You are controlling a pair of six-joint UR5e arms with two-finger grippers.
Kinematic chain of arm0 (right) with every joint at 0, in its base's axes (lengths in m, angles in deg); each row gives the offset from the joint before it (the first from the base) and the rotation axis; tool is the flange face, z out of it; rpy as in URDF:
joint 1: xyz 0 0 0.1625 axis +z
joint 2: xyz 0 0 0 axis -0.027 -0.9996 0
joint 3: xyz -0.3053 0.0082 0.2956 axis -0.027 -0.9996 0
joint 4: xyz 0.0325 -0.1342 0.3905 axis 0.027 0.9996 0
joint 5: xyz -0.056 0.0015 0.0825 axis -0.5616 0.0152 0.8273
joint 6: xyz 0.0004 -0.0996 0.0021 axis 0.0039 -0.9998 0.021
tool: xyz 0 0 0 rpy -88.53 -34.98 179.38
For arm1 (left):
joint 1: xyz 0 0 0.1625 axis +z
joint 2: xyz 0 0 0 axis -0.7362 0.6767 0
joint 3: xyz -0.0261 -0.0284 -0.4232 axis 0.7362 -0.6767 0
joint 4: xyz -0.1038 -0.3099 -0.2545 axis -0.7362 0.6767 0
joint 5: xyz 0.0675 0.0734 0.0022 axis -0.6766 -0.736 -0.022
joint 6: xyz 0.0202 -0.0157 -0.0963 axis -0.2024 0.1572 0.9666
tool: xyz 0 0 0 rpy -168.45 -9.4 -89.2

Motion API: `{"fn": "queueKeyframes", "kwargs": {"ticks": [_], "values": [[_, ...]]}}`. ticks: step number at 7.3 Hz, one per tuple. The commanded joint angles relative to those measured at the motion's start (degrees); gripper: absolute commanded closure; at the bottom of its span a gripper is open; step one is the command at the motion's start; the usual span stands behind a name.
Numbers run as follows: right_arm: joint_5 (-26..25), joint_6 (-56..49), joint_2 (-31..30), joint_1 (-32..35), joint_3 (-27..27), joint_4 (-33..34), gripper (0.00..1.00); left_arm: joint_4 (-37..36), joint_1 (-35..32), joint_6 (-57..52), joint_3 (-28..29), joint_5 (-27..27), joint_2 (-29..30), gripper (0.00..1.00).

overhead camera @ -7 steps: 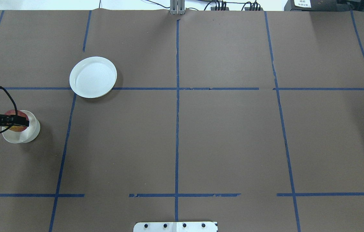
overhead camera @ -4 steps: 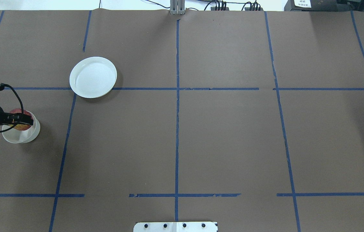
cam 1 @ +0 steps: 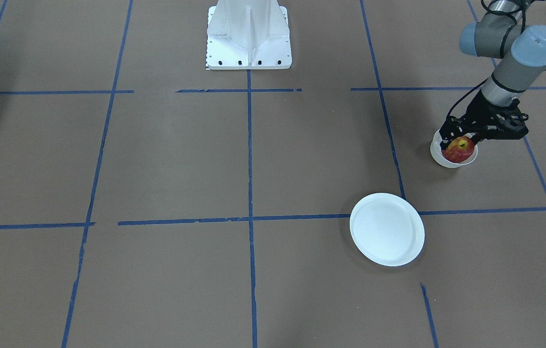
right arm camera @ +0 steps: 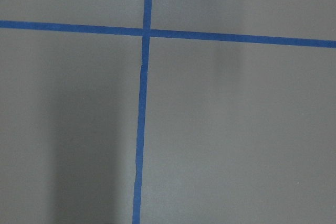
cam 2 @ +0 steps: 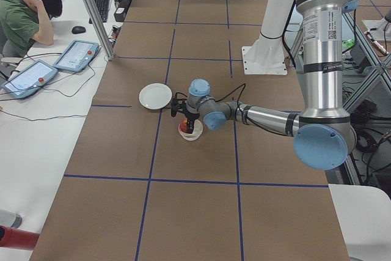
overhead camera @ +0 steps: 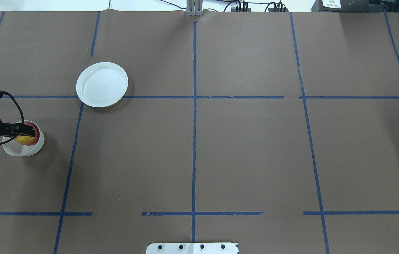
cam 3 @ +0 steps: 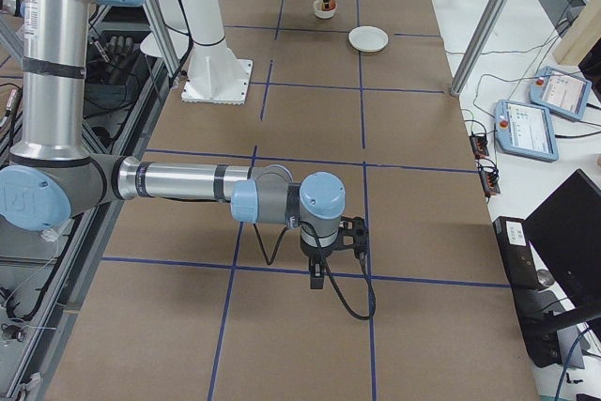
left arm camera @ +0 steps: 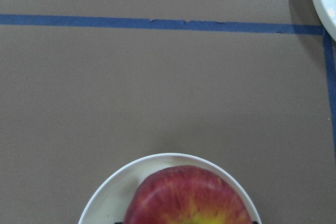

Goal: Move apple from plate to bowl

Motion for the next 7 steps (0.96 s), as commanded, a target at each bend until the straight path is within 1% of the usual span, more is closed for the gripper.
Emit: {"fn": "queueKeyframes", "kwargs": {"ticks": [1, 2, 3, 4, 6, 7], "values": [[0.00, 0.00, 0.00, 0.00, 0.00, 0.00, 0.00, -1.76, -1.89, -2.56, -1.11, 3.01, 0.12, 0.01], [0.00, 0.00, 0.00, 0.00, 0.00, 0.00, 0.00, -6.39, -4.69, -7.53, -4.16, 7.22, 0.30, 0.01], [0.00, 0.00, 0.00, 0.00, 0.00, 0.00, 0.00, -13.40, -10.12, -16.89, -7.49, 7.43, 0.38, 0.01], [0.00, 0.00, 0.00, 0.00, 0.00, 0.00, 0.00, -22.34, -16.44, -29.69, -9.27, 7.43, 1.26, 0.01], [0.00, 0.00, 0.00, 0.00, 0.00, 0.00, 0.00, -36.78, -29.44, -54.48, -8.94, 7.52, 2.75, 0.01], [0.00, 0.00, 0.00, 0.00, 0.00, 0.00, 0.00, -43.98, -35.86, -62.43, -7.98, 7.61, 4.67, 0.01]]}}
